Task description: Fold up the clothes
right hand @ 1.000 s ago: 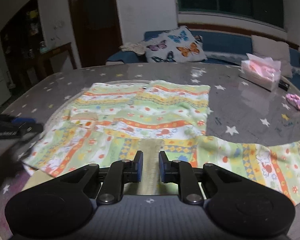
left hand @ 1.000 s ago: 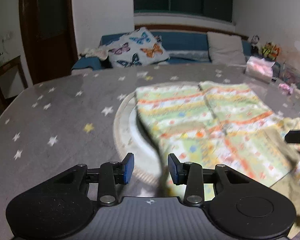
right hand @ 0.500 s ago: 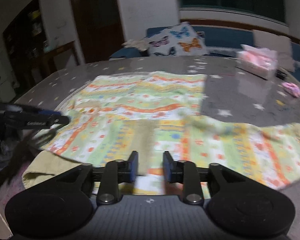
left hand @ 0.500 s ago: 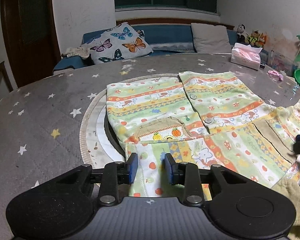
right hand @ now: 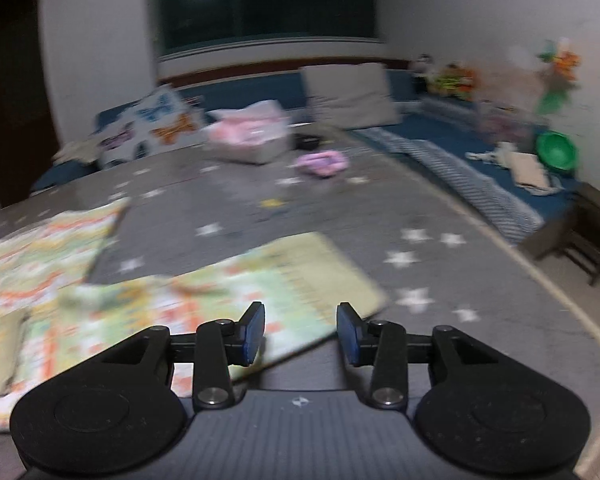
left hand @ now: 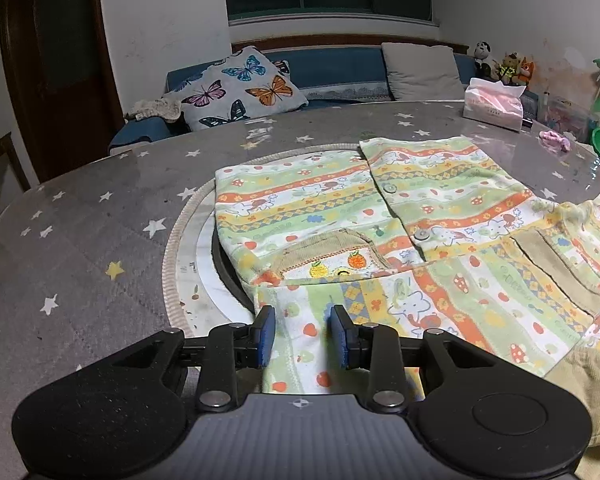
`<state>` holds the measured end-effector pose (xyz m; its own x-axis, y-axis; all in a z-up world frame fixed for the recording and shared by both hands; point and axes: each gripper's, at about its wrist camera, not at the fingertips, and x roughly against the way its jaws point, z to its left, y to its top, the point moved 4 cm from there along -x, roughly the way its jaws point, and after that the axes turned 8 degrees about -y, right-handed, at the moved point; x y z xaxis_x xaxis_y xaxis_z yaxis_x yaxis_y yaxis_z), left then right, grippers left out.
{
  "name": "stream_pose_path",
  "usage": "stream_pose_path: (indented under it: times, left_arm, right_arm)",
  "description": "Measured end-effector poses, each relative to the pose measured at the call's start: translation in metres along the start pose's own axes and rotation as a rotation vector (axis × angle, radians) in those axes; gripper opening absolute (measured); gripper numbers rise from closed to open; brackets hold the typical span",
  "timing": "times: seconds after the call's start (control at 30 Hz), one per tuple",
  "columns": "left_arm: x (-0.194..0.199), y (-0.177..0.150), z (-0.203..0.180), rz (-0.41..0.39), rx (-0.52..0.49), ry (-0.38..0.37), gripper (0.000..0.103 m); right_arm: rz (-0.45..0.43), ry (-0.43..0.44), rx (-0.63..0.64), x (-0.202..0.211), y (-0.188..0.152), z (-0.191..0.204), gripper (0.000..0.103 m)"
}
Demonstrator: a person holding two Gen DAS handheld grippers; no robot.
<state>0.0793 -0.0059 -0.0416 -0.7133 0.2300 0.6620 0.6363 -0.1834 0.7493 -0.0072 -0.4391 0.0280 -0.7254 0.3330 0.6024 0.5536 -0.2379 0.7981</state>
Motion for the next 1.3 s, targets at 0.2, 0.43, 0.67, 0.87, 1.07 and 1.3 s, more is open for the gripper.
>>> stream_pose_path:
  times: [0.2,0.43,0.67,0.87,1.07,1.3]
  left_arm:
    - [0.008,0.007,-0.001,-0.015,0.001,0.013,0.038]
    - [0.017,0.018,-0.016,-0.042,-0.025,-0.009,0.046]
    - [0.018,0.017,-0.032,-0.045,-0.057,-0.051,0.053]
    - [0.023,0.011,-0.025,-0.054,-0.038,-0.051,0.055]
    - [0.033,0.003,-0.006,-0.075,0.009,-0.036,0.056]
    - [0.044,-0.010,0.019,-0.091,0.067,-0.013,0.057]
  right_arm:
    - [0.023,-0.033,-0.054,-0.020,0.002,-0.020,0.040]
    - [0.025,-0.014,-0.071,-0.025,0.000,-0.016,0.020]
    - [-0.006,0.071,-0.073,-0.003,0.012,0.000,0.006]
    - [-0.060,0.263,-0.045,0.040,0.038,0.044,0.006]
    - [-0.084,0.474,0.027,0.075,0.060,0.114,0.005]
    - [-0.082,0.677,0.147,0.101,0.061,0.210,0.005]
